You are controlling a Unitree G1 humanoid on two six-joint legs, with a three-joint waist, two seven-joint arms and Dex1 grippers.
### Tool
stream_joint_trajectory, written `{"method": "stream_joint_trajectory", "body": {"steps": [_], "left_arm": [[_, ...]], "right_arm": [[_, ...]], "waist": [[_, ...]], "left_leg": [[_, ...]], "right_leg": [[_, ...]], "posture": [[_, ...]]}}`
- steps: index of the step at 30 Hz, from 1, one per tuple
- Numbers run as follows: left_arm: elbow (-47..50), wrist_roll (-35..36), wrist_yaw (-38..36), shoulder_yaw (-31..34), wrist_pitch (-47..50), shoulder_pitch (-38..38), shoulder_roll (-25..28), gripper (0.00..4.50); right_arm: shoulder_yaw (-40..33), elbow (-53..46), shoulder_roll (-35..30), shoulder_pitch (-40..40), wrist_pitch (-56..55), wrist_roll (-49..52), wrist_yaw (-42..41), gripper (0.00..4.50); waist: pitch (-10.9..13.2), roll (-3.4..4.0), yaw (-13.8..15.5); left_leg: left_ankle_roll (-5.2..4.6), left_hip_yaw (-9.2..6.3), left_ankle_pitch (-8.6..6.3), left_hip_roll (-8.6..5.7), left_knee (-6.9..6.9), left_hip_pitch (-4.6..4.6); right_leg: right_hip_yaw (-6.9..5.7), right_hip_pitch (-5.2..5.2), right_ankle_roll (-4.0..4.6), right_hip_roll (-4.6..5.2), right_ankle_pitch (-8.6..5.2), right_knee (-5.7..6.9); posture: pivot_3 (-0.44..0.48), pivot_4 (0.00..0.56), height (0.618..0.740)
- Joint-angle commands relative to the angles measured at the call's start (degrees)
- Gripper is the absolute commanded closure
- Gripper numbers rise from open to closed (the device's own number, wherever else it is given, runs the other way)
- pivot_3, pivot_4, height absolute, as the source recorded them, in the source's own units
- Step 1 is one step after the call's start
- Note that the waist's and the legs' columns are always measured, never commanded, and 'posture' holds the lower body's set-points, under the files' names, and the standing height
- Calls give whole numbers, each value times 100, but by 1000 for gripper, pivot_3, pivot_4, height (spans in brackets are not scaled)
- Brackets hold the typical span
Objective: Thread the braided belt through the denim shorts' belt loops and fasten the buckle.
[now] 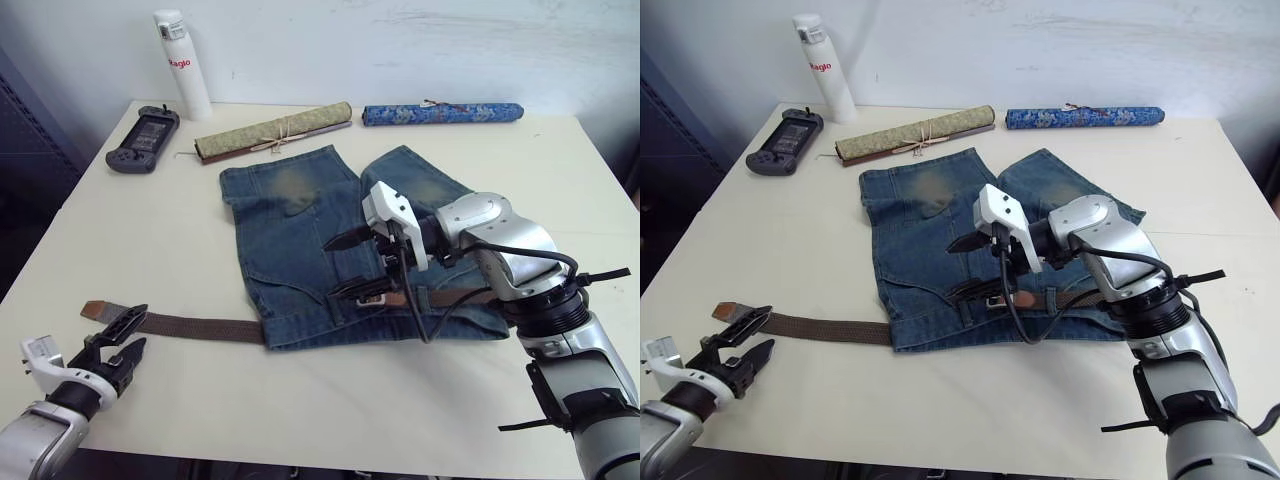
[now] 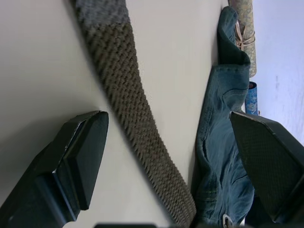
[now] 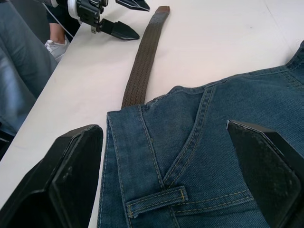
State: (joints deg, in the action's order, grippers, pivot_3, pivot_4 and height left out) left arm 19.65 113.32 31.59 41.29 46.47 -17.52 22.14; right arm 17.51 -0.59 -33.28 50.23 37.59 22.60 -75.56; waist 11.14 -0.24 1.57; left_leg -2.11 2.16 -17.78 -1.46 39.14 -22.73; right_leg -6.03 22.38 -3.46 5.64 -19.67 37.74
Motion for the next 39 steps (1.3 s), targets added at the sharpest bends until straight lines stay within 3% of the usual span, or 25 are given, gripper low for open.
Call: {"method": "stream_joint_trajectory", "body": {"steps": [1, 4, 5, 8, 12, 21, 28, 34, 37, 39], "left_arm": [[-101, -32, 485, -409, -157, 245, -232, 0], [-138, -32, 784, -463, -288, 520, -429, 0], [-154, -32, 899, -497, -331, 646, -510, 254], [-187, -32, 1170, -585, -385, 908, -703, 1280], [-229, -32, 1393, -707, -335, 990, -733, 3177], [-240, -32, 1297, -717, -252, 970, -388, 3177], [-259, -32, 18, -286, 579, 892, 220, 3177], [-559, -32, -497, -273, 1074, 861, 772, 3177], [-488, -32, -1188, -210, 1505, 563, 1363, 3177], [-244, -139, -1658, -156, 1791, 304, 2081, 3177]], "right_arm": [[-218, -194, -80, 105, -58, 19, 65, 89], [-225, -230, -115, 82, -56, 6, 115, 89], [-228, -250, -136, 69, -54, 2, 135, 22], [-245, -302, -179, 37, -35, -1, 194, 0], [-268, -383, -220, 2, 13, 20, 253, 0], [-294, -505, -300, -62, 56, 67, 336, 0], [-269, -799, 42, -167, 595, 424, 637, 0], [395, -751, 741, -280, 802, 212, 946, 0], [538, -681, 887, -203, 701, 127, 958, 0], [519, -644, 916, -149, 708, 125, 934, 0]], "waist": [[-1, 3, 14], [-3, 7, 44], [-3, 7, 59], [-2, 8, 114], [-2, 7, 147], [-1, 7, 142], [12, -15, 58], [17, -6, -80], [21, -16, -141], [24, -13, -169]], "left_leg": [[0, 0, 1, 0, 0, 1], [1, -2, 4, -1, 1, 5], [1, -2, 4, -2, 1, 9], [2, -4, 1, -1, 1, 29], [1, -6, -3, -2, 1, 32], [9, -7, -9, -2, 0, 42], [16, -11, -13, 1, -3, 39], [41, -12, -23, 5, -13, 41], [37, -12, -21, 5, -15, 33], [38, -11, -22, 4, -18, 31]], "right_leg": [[-1, -3, -1, 0, 0, 0], [-4, -8, -4, 0, 2, 0], [-5, -13, -4, 0, 2, 0], [-10, -37, -5, -1, 3, -10], [-12, -47, -12, -3, 6, -26], [-14, -64, -16, -5, 8, -36], [-16, -62, -15, -9, 8, -42], [-15, -56, -10, -13, 6, -39], [-14, -44, -10, -14, 5, -38], [-14, -40, -8, -14, 4, -38]], "posture": [[0, 150, 686], [0, 150, 686], [0, 150, 686], [0, 150, 686], [0, 150, 686], [0, 150, 686], [0, 150, 686], [0, 150, 686], [0, 150, 686], [0, 150, 686]]}}
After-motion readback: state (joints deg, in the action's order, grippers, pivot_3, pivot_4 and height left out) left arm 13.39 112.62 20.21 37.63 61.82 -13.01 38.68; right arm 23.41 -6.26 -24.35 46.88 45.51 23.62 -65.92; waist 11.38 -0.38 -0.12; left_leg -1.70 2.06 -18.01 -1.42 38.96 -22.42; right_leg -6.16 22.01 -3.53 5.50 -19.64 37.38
